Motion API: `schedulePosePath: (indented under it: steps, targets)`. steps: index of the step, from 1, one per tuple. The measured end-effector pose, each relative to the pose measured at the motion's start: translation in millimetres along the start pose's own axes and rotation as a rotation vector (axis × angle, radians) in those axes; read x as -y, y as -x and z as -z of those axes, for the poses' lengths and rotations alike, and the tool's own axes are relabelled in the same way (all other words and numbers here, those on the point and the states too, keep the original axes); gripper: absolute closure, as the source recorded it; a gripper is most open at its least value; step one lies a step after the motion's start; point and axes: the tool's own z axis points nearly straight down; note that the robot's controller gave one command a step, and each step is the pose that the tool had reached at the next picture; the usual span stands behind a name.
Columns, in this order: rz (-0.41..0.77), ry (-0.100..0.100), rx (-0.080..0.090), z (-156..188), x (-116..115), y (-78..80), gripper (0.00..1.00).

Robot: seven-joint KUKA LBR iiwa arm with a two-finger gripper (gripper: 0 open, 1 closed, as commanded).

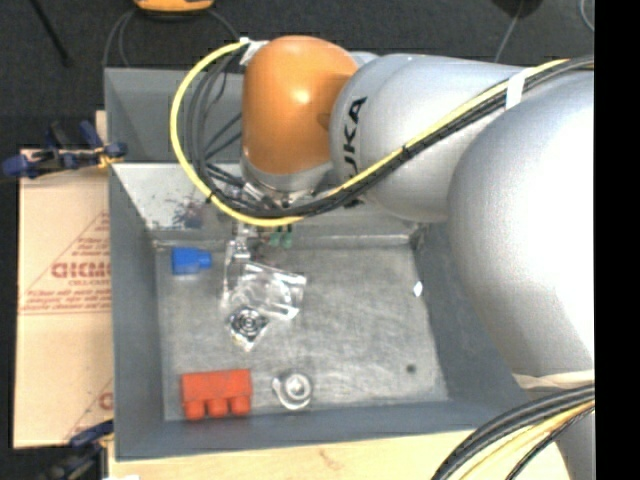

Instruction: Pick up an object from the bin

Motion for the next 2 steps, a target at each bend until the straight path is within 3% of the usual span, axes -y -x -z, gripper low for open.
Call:
schedulePosePath:
  steps: [1,2]
  targets:
    - [0.290,-0.005,-0.007,-77,21,-27.6,0.00]
    - [0.298,0.003,0.011,-107,25,-32.2,0.00]
